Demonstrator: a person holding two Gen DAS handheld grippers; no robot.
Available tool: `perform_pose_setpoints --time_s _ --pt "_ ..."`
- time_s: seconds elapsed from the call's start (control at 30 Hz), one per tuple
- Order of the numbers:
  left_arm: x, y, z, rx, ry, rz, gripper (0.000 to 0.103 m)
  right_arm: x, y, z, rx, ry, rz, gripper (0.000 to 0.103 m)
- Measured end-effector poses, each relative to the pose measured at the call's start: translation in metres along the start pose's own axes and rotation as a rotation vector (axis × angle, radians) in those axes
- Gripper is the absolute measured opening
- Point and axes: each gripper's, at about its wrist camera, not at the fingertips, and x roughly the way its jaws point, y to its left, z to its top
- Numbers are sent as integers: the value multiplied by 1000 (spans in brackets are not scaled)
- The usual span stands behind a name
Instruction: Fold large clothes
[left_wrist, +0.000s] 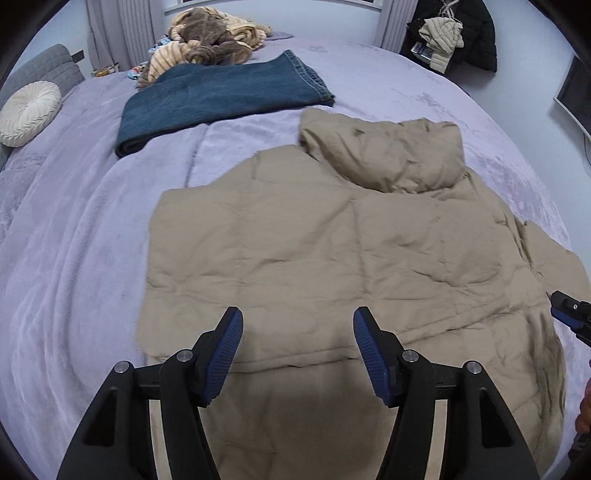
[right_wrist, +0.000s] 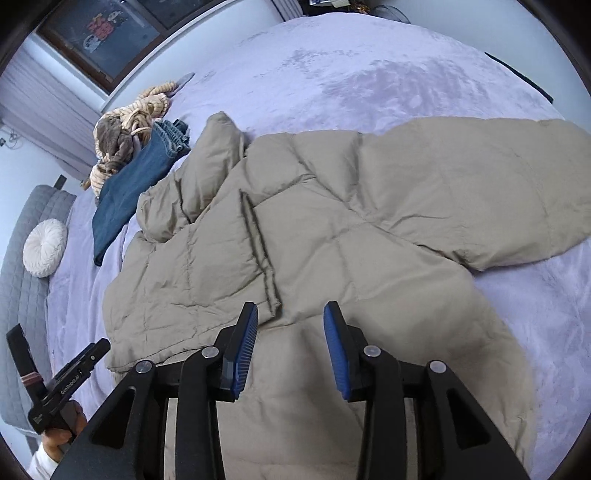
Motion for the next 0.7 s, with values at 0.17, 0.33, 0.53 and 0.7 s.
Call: perform_pose_setpoints --time_s 0.17,0.33,0.53,0.7 --pt "9 -59 -5 45 45 -37 64 -22 -64 6 97 1 -32 54" --pt "9 -105 -10 74 34 -46 102 -41 -127 13 215 -18 -51 64" --pt "14 -148 -12 139 58 -44 102 -53 -183 22 313 -37 -54 69" --pt "21 -169 -9 147 86 -47 102 -56 -224 30 420 -77 -19 79"
